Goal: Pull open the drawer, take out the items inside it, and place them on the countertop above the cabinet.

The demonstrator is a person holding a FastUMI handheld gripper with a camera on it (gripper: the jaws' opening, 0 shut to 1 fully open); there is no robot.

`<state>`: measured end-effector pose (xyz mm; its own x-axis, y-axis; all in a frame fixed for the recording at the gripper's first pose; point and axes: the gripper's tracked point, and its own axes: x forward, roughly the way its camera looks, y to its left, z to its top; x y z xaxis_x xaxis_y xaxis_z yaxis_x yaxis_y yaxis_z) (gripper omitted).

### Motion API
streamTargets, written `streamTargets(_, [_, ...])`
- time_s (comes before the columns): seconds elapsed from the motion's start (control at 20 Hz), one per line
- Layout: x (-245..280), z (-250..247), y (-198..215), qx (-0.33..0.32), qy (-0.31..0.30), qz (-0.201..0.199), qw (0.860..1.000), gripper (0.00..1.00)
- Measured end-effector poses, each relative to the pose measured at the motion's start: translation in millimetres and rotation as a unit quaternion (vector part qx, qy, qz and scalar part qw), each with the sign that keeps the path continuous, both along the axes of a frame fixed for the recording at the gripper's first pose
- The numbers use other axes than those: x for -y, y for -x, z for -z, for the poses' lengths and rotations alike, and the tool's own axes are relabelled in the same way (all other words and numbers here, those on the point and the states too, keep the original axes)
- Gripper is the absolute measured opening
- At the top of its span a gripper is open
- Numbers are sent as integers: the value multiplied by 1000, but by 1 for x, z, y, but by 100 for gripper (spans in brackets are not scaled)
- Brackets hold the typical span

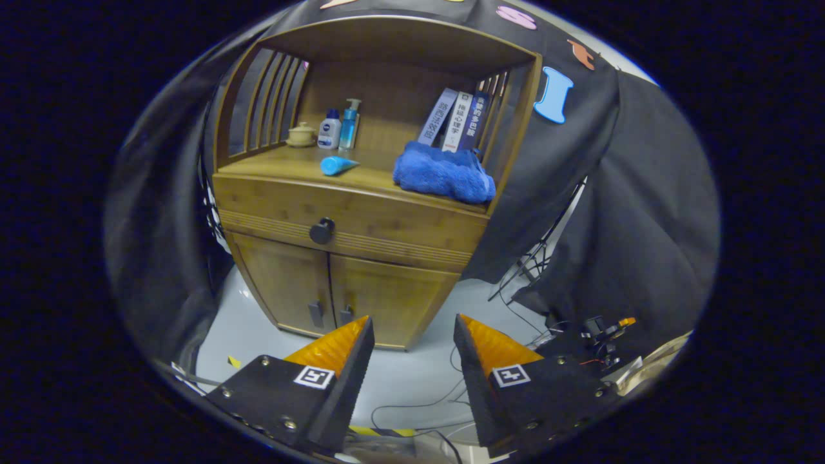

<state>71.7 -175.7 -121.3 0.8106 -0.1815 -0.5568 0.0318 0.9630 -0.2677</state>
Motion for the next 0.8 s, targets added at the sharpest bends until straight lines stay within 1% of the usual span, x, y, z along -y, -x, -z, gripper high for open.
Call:
streamTargets(0.15, [24,4,-3,-9,12,-25,1000,75])
streamTargets(0.3, [48,3,-17,21,3,-40,999,75])
streamTargets(0.5, [81,2,-30,67,-10,-45,997,74])
streamTargets(0.65, [109,1,-33,115,-21,-30,993,74])
streamTargets(0.8, [144,5,-32,146,-21,7,989,74])
